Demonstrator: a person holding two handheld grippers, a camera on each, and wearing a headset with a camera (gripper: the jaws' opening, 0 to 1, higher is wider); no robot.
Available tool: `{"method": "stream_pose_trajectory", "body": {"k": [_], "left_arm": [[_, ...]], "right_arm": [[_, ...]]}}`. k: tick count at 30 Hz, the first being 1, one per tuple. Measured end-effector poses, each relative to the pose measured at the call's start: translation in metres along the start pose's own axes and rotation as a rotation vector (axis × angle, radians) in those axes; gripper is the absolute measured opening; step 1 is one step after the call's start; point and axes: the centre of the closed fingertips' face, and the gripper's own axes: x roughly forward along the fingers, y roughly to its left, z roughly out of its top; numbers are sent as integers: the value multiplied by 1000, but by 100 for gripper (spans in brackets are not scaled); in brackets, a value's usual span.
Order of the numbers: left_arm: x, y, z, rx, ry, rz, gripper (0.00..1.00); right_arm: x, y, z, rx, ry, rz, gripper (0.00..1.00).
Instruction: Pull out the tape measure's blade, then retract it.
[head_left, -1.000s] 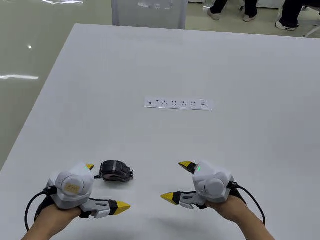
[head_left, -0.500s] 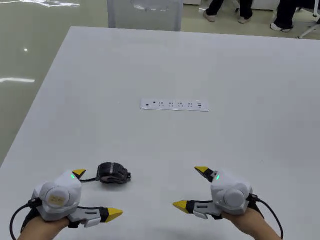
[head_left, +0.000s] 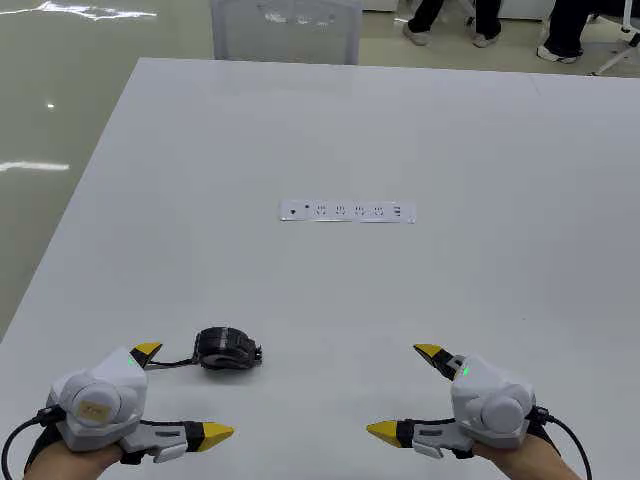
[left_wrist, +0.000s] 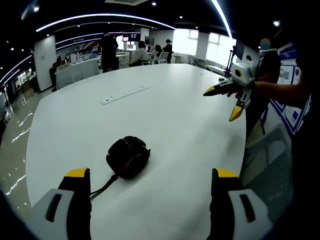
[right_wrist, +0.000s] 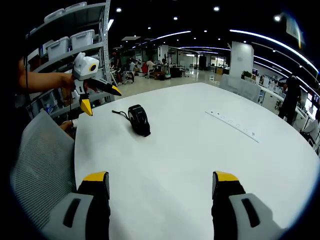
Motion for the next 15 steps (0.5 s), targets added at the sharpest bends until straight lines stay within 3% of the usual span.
{"method": "stream_pose_trajectory", "body": {"k": [15], "left_arm": [[-9, 0, -10, 7, -3, -1, 99]], "right_arm": [[-13, -4, -6, 22, -5, -27, 88]]}}
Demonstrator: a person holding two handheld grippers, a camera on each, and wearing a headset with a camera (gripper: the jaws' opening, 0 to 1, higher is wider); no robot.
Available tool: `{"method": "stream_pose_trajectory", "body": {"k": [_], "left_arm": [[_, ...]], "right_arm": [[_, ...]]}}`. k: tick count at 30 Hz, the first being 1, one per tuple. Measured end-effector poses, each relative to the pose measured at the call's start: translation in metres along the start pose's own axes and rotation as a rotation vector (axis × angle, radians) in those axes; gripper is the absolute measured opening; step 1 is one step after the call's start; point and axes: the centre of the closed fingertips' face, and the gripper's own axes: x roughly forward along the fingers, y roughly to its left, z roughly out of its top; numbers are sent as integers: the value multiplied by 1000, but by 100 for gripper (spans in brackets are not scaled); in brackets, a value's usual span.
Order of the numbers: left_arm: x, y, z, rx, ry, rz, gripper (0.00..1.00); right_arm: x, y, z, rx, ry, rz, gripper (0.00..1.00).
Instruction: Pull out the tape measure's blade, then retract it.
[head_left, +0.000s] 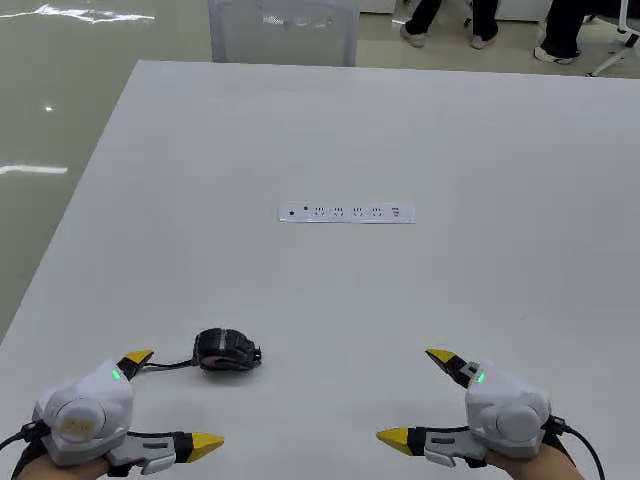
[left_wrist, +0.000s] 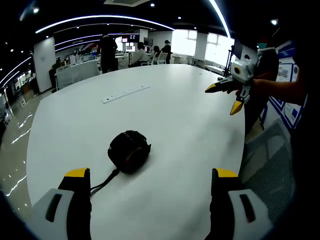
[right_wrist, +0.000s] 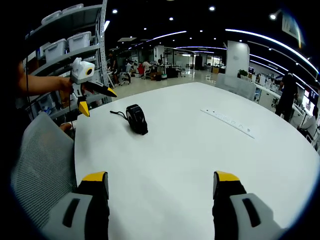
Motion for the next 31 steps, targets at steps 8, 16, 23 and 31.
{"method": "stream_pose_trajectory", "body": {"k": [8, 16, 23, 31], "left_arm": [[0, 2, -1, 1, 5, 2, 99], [1, 6, -2, 5, 3, 3, 99], [0, 7, -1, 8, 2, 4, 99], [0, 5, -1, 8, 3, 1, 99]], "right_arm": [[0, 0, -5, 3, 11, 4, 88], [2, 3, -4, 5, 13, 10, 88], [5, 4, -5, 4, 18, 16, 88], [6, 5, -4, -2, 24, 20, 88]]}}
